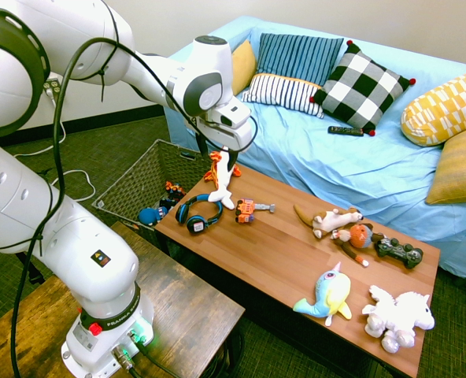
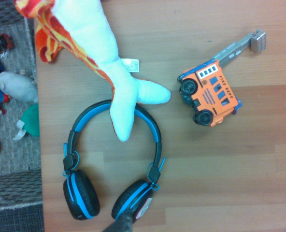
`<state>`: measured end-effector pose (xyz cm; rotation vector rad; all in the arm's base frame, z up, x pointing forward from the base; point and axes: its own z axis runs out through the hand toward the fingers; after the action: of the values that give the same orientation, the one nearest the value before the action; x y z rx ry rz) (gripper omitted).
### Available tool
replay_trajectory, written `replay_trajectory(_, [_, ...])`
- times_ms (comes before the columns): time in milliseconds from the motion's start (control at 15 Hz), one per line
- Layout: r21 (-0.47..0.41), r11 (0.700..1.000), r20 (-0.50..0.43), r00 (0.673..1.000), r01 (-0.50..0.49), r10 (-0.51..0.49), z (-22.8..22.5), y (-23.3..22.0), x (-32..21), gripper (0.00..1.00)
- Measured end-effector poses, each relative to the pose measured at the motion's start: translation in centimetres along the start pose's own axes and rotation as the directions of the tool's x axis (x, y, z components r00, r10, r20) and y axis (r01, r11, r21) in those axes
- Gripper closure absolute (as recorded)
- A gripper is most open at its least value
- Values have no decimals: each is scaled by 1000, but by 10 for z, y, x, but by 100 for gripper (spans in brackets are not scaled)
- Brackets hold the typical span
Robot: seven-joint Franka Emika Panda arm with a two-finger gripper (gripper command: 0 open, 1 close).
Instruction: Put the toy car in the basket
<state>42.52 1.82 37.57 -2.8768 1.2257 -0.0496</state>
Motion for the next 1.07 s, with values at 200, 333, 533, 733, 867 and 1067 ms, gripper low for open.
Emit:
replay_trajectory(200, [21, 1000, -13, 1000, 13, -13, 3, 2, 12, 0])
replay_trajectory(333, [33, 998, -35, 998, 46, -44, 16, 11, 42, 0])
replay_trajectory(533, [38, 993, 34, 993, 111, -112, 62, 13, 105, 0])
replay_trajectory(733, [34, 984, 123, 977, 173, -176, 124, -14, 142, 0])
replay_trajectory(867, [19, 981, 191, 963, 192, -192, 161, -30, 153, 0])
replay_trajectory(1067, [-17, 977, 271, 942, 211, -198, 197, -43, 155, 0])
